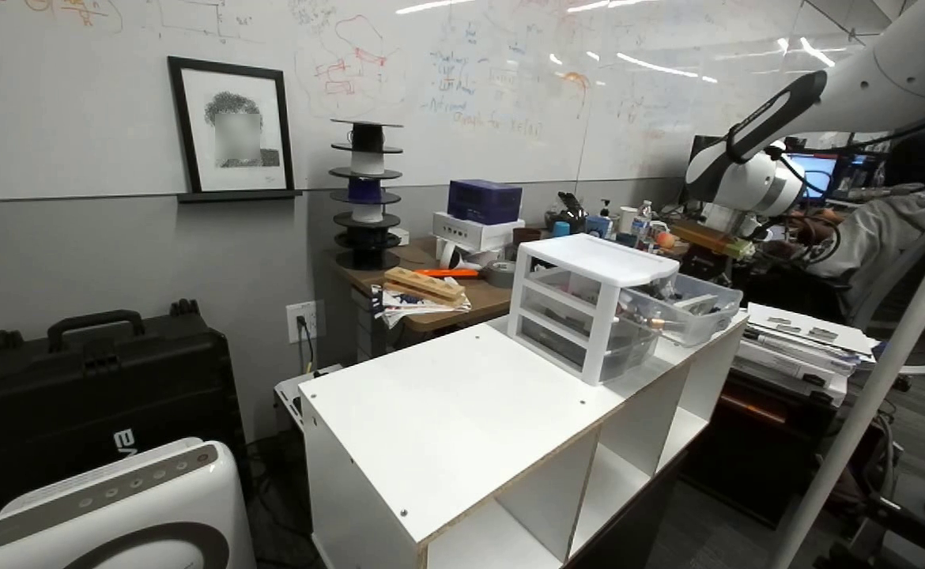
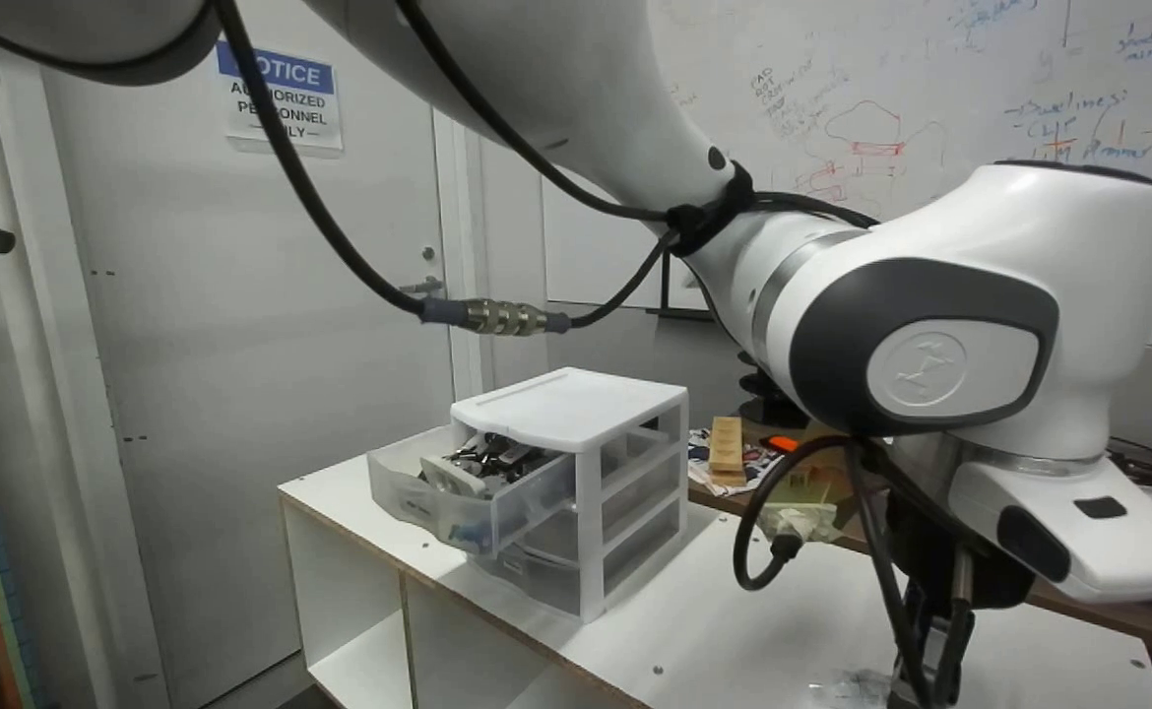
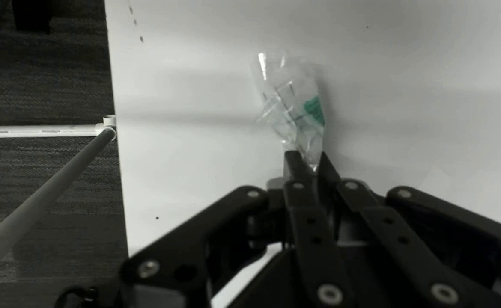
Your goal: Put the papers in the topmost drawer
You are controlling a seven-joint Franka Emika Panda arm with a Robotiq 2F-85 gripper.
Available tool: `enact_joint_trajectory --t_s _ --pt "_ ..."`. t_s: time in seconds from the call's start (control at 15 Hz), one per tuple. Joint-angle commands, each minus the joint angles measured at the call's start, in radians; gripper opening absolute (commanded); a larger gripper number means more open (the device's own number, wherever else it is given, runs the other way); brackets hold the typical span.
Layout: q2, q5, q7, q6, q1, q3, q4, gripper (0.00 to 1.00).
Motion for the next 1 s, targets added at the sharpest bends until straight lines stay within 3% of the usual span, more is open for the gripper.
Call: enact_joint_trajectory --t_s 0.0,0.67,0.93 --pt "-0.019 0.017 -0.014 -0.051 -0.003 0.010 0.014 0.09" --pt "-0.403 -0.090 -0.424 -0.272 0.035 0.020 -0.133 0.11" --pt "-0.583 -0.141 -0.542 -0.367 0.093 0.032 -0.244 0.10"
